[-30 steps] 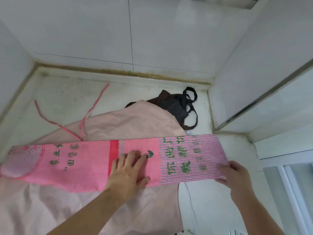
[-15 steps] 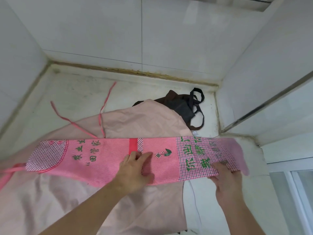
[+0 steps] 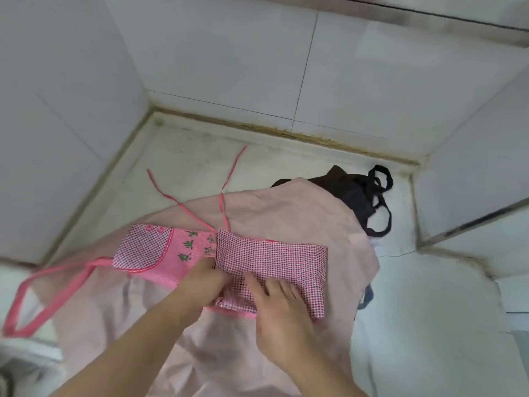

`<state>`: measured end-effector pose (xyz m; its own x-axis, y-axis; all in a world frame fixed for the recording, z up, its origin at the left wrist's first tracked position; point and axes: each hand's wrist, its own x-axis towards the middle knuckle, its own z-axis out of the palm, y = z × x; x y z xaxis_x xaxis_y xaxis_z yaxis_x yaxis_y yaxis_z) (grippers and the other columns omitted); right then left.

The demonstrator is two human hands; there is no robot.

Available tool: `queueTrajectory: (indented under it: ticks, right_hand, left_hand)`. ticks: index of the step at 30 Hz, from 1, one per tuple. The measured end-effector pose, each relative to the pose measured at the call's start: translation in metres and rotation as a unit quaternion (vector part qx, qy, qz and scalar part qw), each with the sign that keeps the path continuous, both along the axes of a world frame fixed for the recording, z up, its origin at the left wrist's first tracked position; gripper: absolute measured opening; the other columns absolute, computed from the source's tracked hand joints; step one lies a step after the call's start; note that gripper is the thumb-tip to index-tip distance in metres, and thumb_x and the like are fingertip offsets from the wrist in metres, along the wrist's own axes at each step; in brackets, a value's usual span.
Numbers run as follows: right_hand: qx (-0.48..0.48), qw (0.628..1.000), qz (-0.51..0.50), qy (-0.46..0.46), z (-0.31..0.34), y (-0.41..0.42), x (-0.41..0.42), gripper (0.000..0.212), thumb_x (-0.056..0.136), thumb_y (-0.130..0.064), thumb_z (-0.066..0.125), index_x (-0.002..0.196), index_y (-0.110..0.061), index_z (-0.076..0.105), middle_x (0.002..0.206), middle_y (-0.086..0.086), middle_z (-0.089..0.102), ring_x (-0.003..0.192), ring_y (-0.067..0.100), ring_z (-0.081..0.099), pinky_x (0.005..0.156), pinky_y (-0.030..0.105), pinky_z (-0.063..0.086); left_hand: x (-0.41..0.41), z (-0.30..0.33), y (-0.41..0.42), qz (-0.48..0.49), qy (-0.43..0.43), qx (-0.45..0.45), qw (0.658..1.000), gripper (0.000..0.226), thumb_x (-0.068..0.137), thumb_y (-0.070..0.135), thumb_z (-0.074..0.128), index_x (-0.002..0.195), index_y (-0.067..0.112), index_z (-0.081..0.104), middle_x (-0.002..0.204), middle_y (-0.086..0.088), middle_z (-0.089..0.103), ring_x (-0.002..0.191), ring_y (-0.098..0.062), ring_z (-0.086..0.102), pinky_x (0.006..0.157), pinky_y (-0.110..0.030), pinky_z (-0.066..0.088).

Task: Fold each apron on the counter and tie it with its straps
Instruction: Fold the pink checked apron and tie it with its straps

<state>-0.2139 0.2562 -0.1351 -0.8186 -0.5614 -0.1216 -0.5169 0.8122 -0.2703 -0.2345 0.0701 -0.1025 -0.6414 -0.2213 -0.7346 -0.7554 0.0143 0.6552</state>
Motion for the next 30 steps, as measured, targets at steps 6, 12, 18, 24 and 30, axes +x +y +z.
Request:
queueTrajectory:
  ticks: [6, 12, 18, 24, 30]
  right_hand:
    - [0.034, 0.983, -0.172, 0.058, -0.011, 0.046, -0.001, 0.092, 0.047, -0.016, 0.091, 0.134, -0.016, 0.058, 0.113, 0.006, 0.057, 0.099, 0.028, 0.055, 0.08, 0.044, 0.056]
    - [-0.014, 0.935, -0.346, -0.078, -0.028, 0.057, -0.007, 0.076, 0.071, -0.037, 0.085, 0.132, -0.024, 0.041, 0.111, -0.003, 0.064, 0.097, 0.022, 0.065, 0.077, 0.045, 0.061]
    - [-0.022, 0.938, -0.334, -0.089, -0.025, 0.042, -0.009, 0.023, 0.082, -0.048, 0.06, 0.093, -0.035, 0.045, 0.067, -0.015, 0.061, 0.063, 0.013, 0.061, 0.058, 0.038, 0.057]
    - [-0.079, 0.915, -0.38, -0.112, -0.018, 0.035, -0.014, 0.019, 0.081, -0.04, 0.055, 0.095, -0.035, 0.043, 0.078, -0.014, 0.063, 0.067, 0.014, 0.063, 0.062, 0.042, 0.057]
    - [-0.058, 0.926, -0.341, -0.148, -0.012, 0.033, -0.006, 0.023, 0.084, -0.03, 0.059, 0.102, -0.037, 0.046, 0.077, -0.014, 0.067, 0.07, 0.014, 0.065, 0.067, 0.043, 0.059]
  left_hand:
    - [0.012, -0.009, -0.022, -0.065, 0.016, -0.131, 0.989, 0.038, 0.09, -0.014, 0.042, 0.101, 0.018, 0.06, 0.093, 0.012, 0.063, 0.094, -0.018, 0.062, 0.086, -0.032, 0.047]
    - [0.016, -0.008, -0.067, -0.054, 0.036, -0.196, 0.978, 0.036, 0.09, -0.011, 0.041, 0.095, 0.017, 0.062, 0.088, 0.003, 0.068, 0.085, -0.017, 0.064, 0.067, -0.03, 0.048]
    - [0.021, -0.012, -0.1, -0.051, 0.019, -0.244, 0.968, 0.028, 0.087, -0.008, 0.048, 0.098, 0.01, 0.066, 0.093, -0.003, 0.072, 0.091, -0.026, 0.067, 0.075, -0.035, 0.048]
    - [0.032, -0.017, -0.104, -0.046, 0.041, -0.269, 0.961, 0.03, 0.087, -0.012, 0.047, 0.087, 0.015, 0.061, 0.079, 0.006, 0.064, 0.083, -0.023, 0.058, 0.075, -0.034, 0.038]
    - [0.053, -0.017, -0.109, 0.004, 0.036, -0.301, 0.953, 0.018, 0.091, 0.004, 0.052, 0.08, 0.012, 0.062, 0.077, -0.002, 0.069, 0.077, -0.022, 0.063, 0.065, -0.037, 0.04]
